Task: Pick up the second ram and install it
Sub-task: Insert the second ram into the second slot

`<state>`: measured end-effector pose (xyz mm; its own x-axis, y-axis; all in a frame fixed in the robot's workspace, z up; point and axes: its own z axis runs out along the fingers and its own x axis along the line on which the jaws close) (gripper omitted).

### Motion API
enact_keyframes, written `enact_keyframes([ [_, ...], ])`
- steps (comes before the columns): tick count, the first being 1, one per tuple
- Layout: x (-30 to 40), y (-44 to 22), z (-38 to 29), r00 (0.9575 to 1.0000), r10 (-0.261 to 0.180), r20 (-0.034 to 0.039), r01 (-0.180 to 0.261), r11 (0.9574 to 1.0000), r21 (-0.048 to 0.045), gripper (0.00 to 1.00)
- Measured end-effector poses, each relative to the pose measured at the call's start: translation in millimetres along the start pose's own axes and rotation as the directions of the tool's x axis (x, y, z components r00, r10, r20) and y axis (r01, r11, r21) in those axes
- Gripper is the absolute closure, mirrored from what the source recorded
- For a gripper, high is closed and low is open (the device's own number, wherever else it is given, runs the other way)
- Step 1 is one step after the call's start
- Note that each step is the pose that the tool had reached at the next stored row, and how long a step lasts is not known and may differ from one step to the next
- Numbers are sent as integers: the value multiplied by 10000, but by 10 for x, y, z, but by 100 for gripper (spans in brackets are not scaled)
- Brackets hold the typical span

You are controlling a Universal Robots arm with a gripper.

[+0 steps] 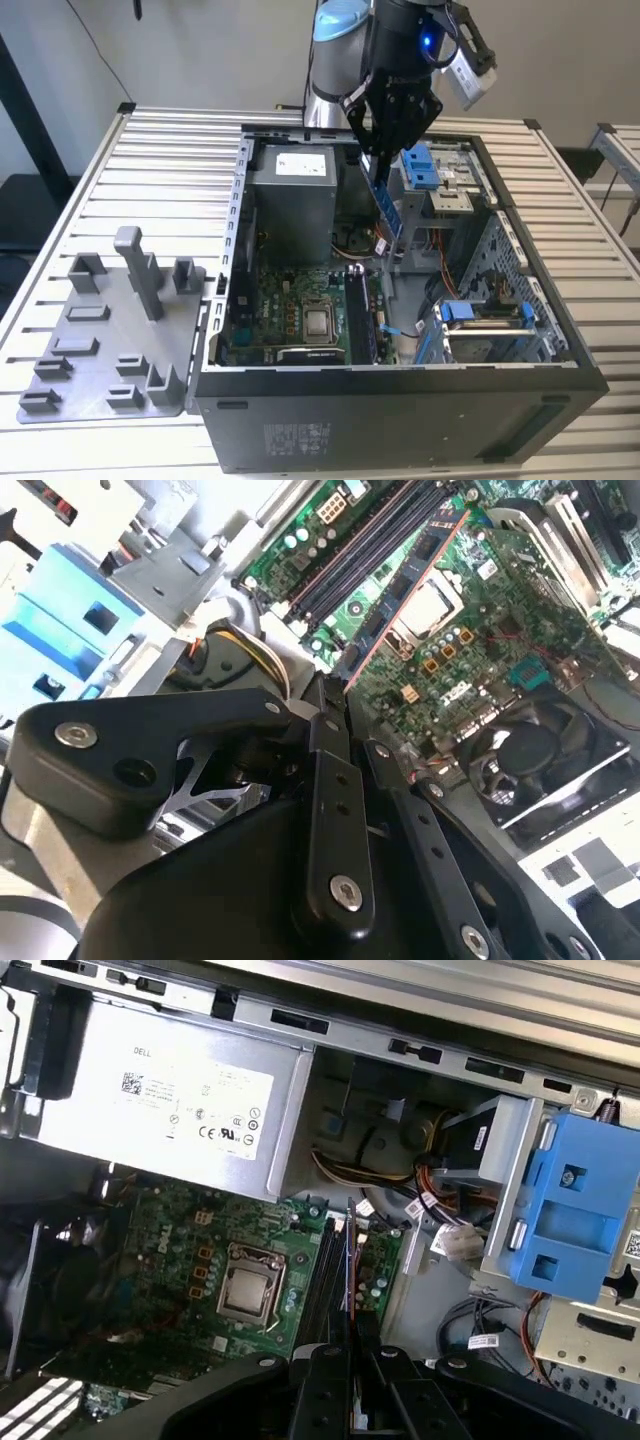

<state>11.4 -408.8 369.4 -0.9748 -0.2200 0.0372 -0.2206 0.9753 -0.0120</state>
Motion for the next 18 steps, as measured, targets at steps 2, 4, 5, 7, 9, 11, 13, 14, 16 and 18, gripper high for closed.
enact_keyframes([
  [2,0,0,1,10000,82,-2,-82,10000,-3,86],
  [4,0,0,7,9990,438,-5,-438,9990,-18,86],
  [5,0,0,9,9981,611,-8,-611,9981,-22,86],
  [7,-1,0,12,9958,917,-13,-917,9958,-33,86],
  [9,-1,0,17,9933,1153,-3,-1153,9933,-52,86],
  [11,-1,0,20,9920,1261,77,-1260,9920,-122,86],
  [13,-1,0,20,9914,1294,217,-1288,9914,-239,86],
  [14,-1,0,20,9909,1312,283,-1305,9911,-278,86],
  [16,-1,1,23,9894,1420,299,-1412,9896,-293,86],
  [18,0,1,27,9849,1703,295,-1694,9851,-303,86],
])
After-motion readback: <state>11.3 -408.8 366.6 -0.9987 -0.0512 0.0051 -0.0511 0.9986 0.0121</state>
